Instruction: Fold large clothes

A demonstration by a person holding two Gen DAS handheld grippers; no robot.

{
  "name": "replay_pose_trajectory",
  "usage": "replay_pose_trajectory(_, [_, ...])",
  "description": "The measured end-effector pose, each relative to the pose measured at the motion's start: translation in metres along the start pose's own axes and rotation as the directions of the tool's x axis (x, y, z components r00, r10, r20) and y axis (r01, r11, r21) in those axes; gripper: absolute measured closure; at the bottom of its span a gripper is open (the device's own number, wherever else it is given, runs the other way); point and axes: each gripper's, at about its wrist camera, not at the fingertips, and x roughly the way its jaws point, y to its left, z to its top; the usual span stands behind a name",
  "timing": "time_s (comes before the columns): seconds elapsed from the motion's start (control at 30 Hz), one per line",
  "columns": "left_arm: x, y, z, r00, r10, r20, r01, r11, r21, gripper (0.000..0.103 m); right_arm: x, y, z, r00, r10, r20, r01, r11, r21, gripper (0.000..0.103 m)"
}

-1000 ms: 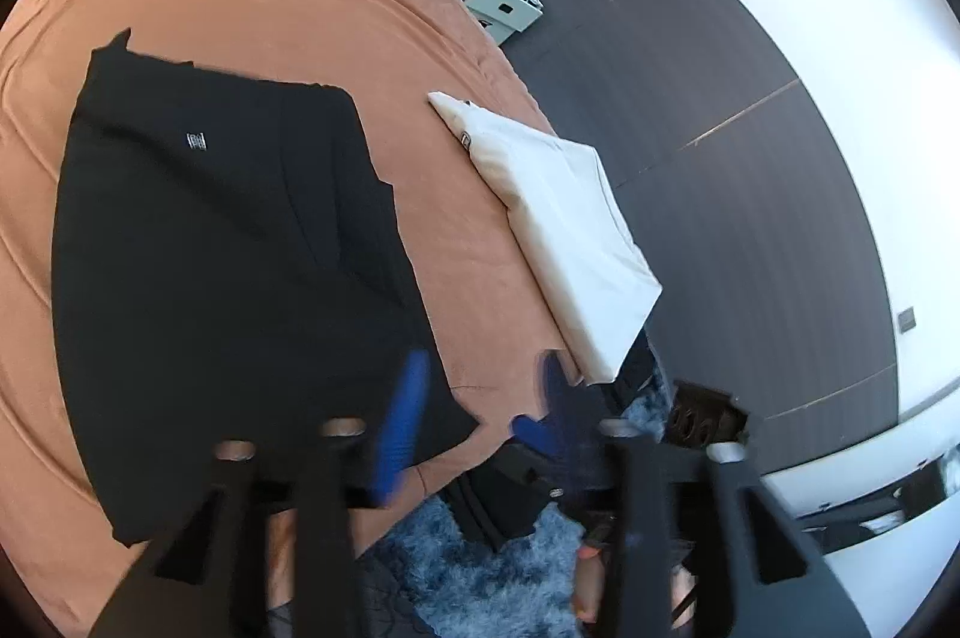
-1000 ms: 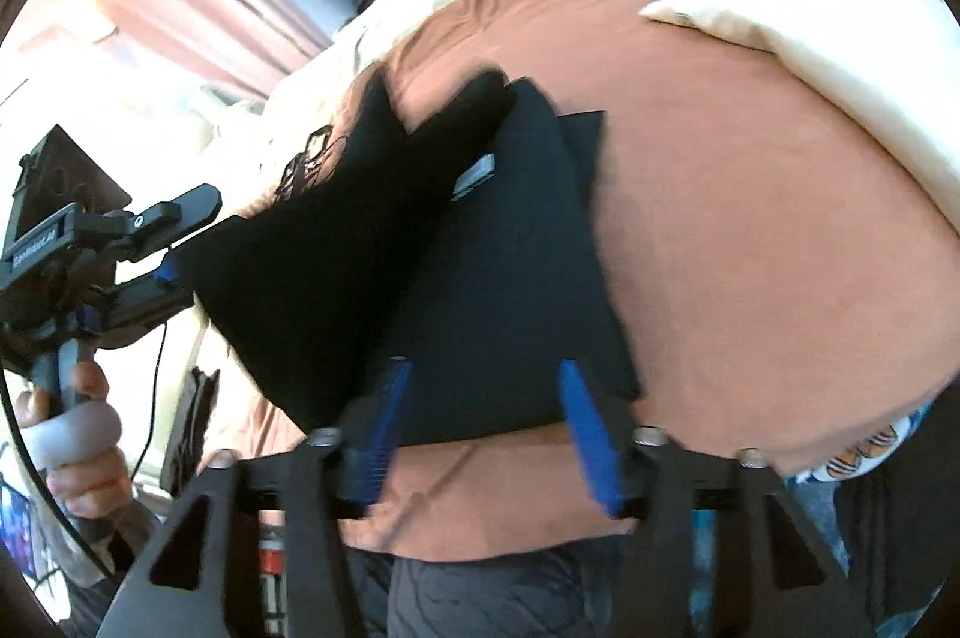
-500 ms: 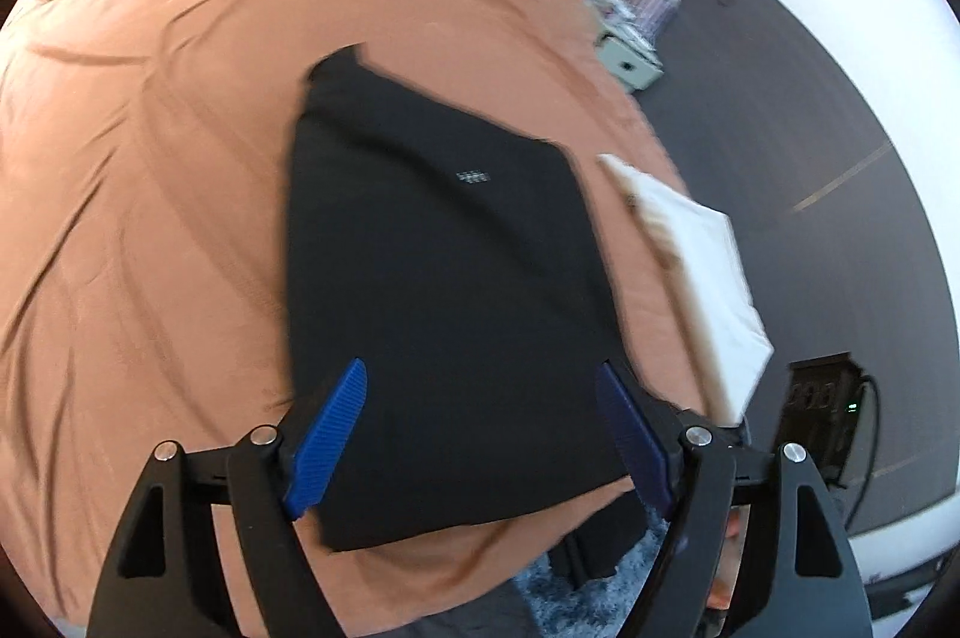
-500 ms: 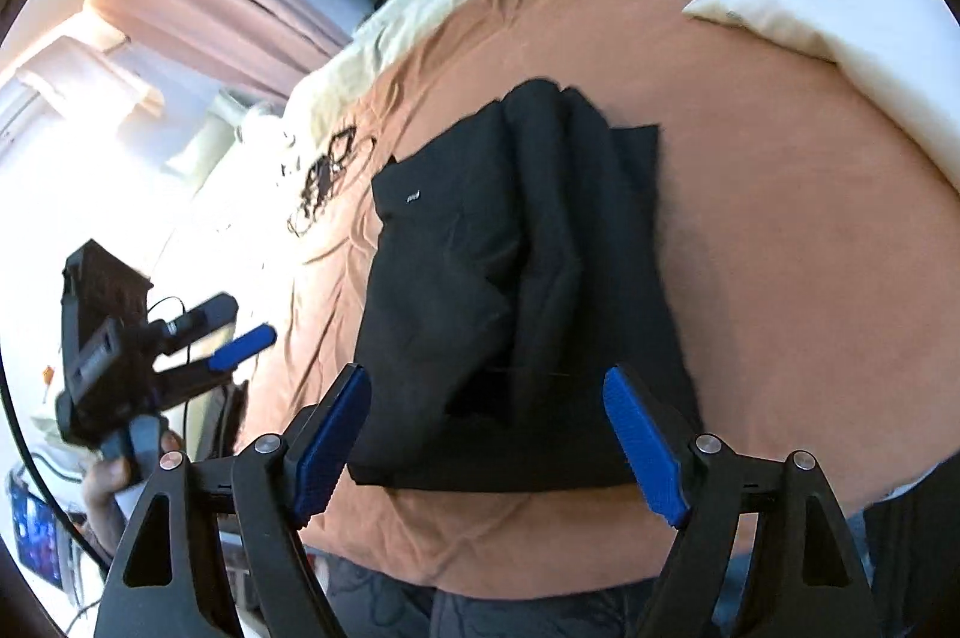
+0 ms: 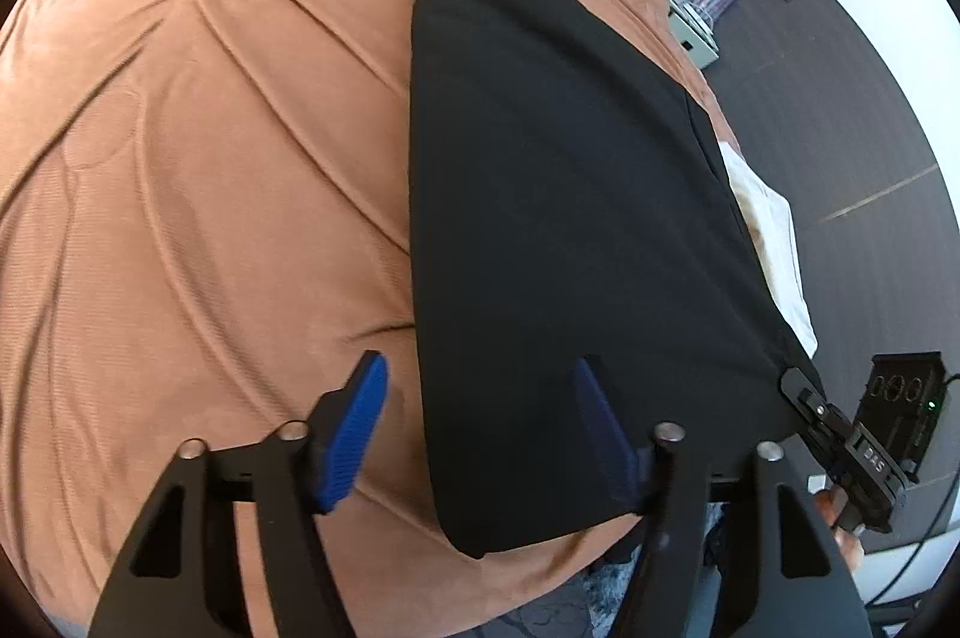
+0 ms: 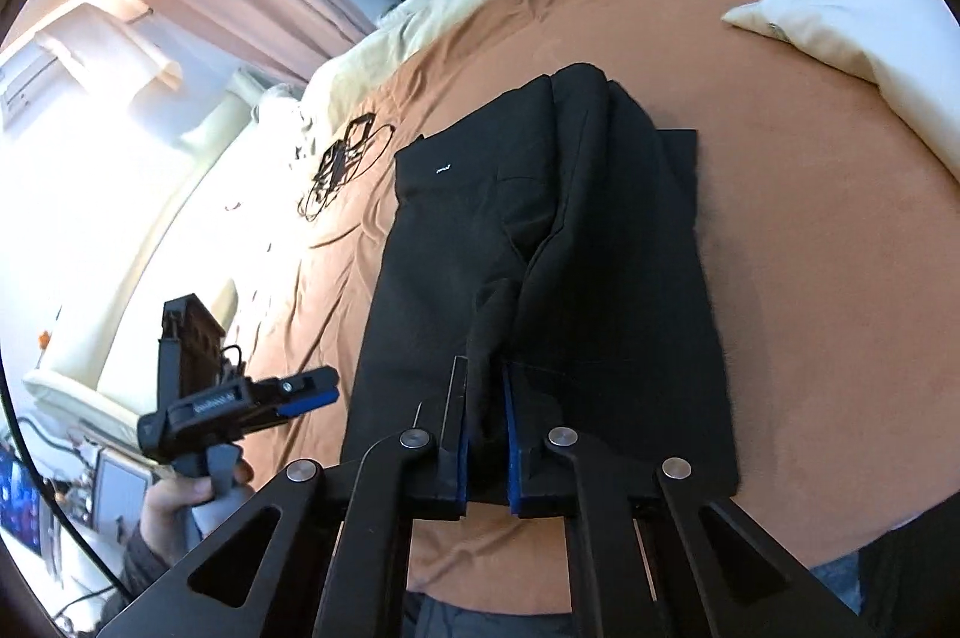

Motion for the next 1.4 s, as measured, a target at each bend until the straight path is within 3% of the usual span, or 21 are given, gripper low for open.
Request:
replay_pose_trajectory(0.17, [0.014, -0.017, -0.009, 0.999, -0.019, -0.037, 0.020, 0.999, 0.048, 0.054, -0.006, -0.033, -0.011, 1.000, -0.024, 0.007, 0.023, 0.998, 0.058, 0.096])
replay_pose_trajectory(0.4, [0.029, -0.019, -0.017, 0.999, 0.018, -0.051, -0.013, 0.996, 0.088, 0.054, 0.012, -0.071, -0.034, 0.997, -0.076, -0.010, 0.076, 0.991, 0.109, 0.096])
replay_pose_trajectory(0.53, [0.031, -0.018, -0.014, 0.998, 0.022, -0.052, -0.018, 0.997, 0.081, 0.054, 0.015, -0.068, -0.033, 0.993, -0.112, -0.023, 0.113, 0.989, 0.093, 0.094])
replay_pose_trajectory(0.57, [0.032, -0.017, -0.013, 0.998, 0.023, -0.052, -0.019, 0.997, 0.077, 0.054, 0.013, -0.066, -0.032, 0.992, -0.128, -0.025, 0.129, 0.988, 0.084, 0.084])
replay_pose_trajectory(0.6, [0.033, -0.016, -0.013, 0.998, 0.023, -0.050, -0.020, 0.997, 0.072, 0.053, 0.010, -0.063, -0.029, 0.987, -0.160, -0.023, 0.161, 0.984, 0.069, 0.068])
replay_pose_trajectory(0.67, [0.035, -0.014, -0.013, 0.999, 0.015, -0.044, -0.013, 0.998, 0.059, 0.047, 0.005, -0.060, -0.025, 0.979, -0.205, -0.011, 0.205, 0.978, 0.047, 0.051])
replay_pose_trajectory(0.7, [0.037, -0.012, -0.014, 0.999, 0.009, -0.045, -0.007, 0.999, 0.049, 0.044, 0.005, -0.060, -0.022, 0.978, -0.208, -0.013, 0.208, 0.977, 0.044, 0.048])
replay_pose_trajectory(0.9, [0.053, -0.004, -0.020, 0.996, -0.068, -0.059, 0.068, 0.998, -0.006, 0.042, 0.029, -0.076, -0.018, 0.993, -0.084, -0.080, 0.092, 0.990, 0.105, 0.050])
replay_pose_trajectory(1.1, [0.037, -0.009, -0.020, 0.998, -0.040, -0.051, 0.043, 0.998, 0.053, 0.072, 0.036, -0.078, -0.024, 0.996, 0.030, -0.086, -0.016, 0.988, 0.154, 0.077])
replay_pose_trajectory(1.4, [0.001, 0.000, -0.032, 0.998, -0.017, -0.065, 0.023, 0.995, 0.093, 0.077, 0.041, -0.045, -0.042, 0.989, 0.078, -0.124, -0.064, 0.992, 0.112, 0.081])
